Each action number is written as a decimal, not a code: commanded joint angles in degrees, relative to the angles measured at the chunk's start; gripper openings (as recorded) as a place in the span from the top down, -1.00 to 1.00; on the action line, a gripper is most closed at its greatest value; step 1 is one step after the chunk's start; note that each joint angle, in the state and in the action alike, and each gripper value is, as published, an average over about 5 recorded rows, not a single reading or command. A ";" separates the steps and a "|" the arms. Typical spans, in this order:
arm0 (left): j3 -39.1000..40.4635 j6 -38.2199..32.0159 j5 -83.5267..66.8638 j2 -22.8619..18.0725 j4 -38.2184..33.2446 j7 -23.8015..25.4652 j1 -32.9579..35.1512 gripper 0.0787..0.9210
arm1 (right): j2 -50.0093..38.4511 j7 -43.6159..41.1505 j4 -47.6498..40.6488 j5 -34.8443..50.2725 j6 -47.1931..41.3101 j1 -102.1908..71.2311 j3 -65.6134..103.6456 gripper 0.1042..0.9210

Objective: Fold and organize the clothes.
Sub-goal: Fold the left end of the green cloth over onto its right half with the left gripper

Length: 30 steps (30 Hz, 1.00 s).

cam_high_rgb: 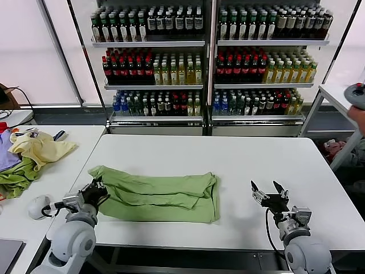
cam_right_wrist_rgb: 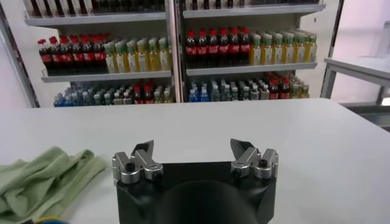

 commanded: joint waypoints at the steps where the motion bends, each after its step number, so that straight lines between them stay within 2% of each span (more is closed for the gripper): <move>1: 1.31 -2.23 -21.54 -3.39 -11.62 0.28 -0.56 0.88 | -0.01 -0.02 0.31 -0.09 0.01 0.08 -0.04 -0.76; 6: 8.29 -3.28 -25.71 -8.92 -10.49 0.22 -2.70 0.88 | -0.15 -0.11 0.86 -0.17 0.00 -0.11 0.01 -0.76; 17: 22.27 -4.47 -19.89 -16.58 0.73 -0.51 -9.61 0.88 | -0.57 -0.35 0.03 -0.27 0.46 0.82 0.09 -0.76; 26: 28.11 -3.59 -10.89 -20.16 9.27 1.48 -14.16 0.88 | -0.52 -0.53 -1.16 -0.32 0.81 1.63 -0.27 -0.76; 30: 29.84 -3.67 -5.96 -20.69 11.48 4.29 -14.80 0.76 | -0.52 -0.57 -1.52 -0.31 0.91 1.86 -0.34 -0.76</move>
